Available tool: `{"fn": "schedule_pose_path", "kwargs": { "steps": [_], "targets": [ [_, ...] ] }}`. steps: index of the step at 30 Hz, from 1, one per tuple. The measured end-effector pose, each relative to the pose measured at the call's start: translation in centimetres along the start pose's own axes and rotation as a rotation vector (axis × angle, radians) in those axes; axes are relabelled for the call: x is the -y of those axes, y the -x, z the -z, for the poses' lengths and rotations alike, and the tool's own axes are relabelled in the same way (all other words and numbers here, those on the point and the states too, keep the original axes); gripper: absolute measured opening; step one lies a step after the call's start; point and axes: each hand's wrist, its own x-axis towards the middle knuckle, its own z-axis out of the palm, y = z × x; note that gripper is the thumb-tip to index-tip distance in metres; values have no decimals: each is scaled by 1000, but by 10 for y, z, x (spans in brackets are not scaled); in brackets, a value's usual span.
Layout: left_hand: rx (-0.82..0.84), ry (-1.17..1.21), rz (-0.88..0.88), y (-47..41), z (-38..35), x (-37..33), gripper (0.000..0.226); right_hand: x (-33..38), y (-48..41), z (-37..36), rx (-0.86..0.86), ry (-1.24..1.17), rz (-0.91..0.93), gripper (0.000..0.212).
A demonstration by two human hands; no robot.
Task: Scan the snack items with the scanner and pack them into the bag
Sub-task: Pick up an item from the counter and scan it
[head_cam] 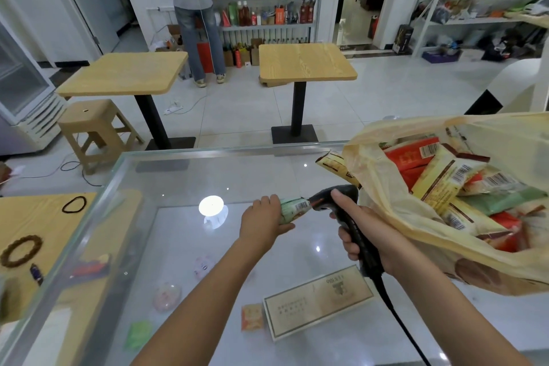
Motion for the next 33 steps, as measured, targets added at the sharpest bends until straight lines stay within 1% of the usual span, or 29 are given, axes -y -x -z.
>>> {"fn": "schedule_pose_path", "kwargs": {
  "steps": [3,5,16,33],
  "targets": [
    [-6,22,-5,-2,1,2,55,2,14,-2,-7,-19,1,74],
    [-9,26,-5,-3,0,3,54,2,19,-2,-13,-23,11,78],
    [-28,38,1,-3,-2,4,54,7,31,-5,-21,1,42,68],
    [-28,30,5,-4,-3,4,55,7,36,-5,-2,26,32,67]
  ]
}}
